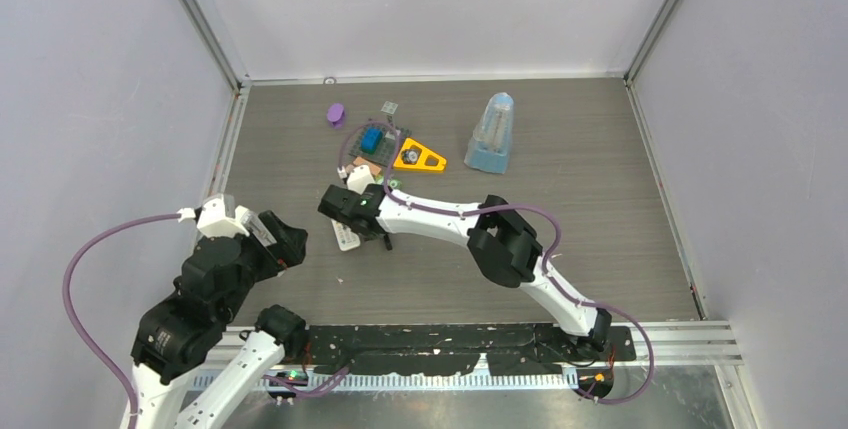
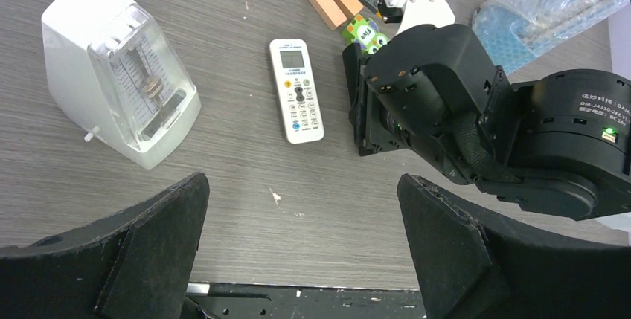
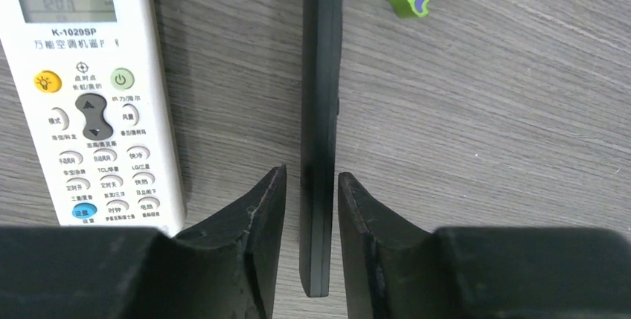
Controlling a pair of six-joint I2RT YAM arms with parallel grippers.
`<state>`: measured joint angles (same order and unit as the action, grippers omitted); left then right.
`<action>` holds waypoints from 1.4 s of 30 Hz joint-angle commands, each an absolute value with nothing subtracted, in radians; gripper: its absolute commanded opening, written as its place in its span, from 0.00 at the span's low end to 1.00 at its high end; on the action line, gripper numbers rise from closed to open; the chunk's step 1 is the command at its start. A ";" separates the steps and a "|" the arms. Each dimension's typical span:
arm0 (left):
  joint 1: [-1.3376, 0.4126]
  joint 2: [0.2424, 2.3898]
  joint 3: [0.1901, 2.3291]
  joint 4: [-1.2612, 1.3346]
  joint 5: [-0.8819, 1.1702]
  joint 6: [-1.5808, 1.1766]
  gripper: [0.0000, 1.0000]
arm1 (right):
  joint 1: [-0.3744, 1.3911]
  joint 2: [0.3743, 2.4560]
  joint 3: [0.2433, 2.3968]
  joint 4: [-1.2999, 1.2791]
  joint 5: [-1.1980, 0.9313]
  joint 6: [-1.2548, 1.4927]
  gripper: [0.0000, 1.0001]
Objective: Load the batteries into the remote control
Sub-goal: Place the remote control at the center of the board.
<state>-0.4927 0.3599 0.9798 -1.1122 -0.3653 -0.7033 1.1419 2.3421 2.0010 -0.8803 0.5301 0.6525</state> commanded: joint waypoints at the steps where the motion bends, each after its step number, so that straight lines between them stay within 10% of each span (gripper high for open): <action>1: -0.491 0.385 1.002 -1.116 -0.356 -0.710 1.00 | 1.158 2.347 2.067 -0.928 0.584 0.661 0.41; 8: -0.492 0.385 1.007 -1.133 -0.350 -0.726 1.00 | 1.159 2.234 1.985 -0.849 0.511 0.688 0.56; 25: -0.491 0.363 0.995 -1.170 -0.245 -0.759 1.00 | 1.144 2.067 1.711 -0.618 0.327 0.747 0.35; 42: -0.492 0.443 1.022 -1.196 -0.160 -0.769 0.99 | 1.124 2.026 1.673 -0.637 0.465 0.666 0.51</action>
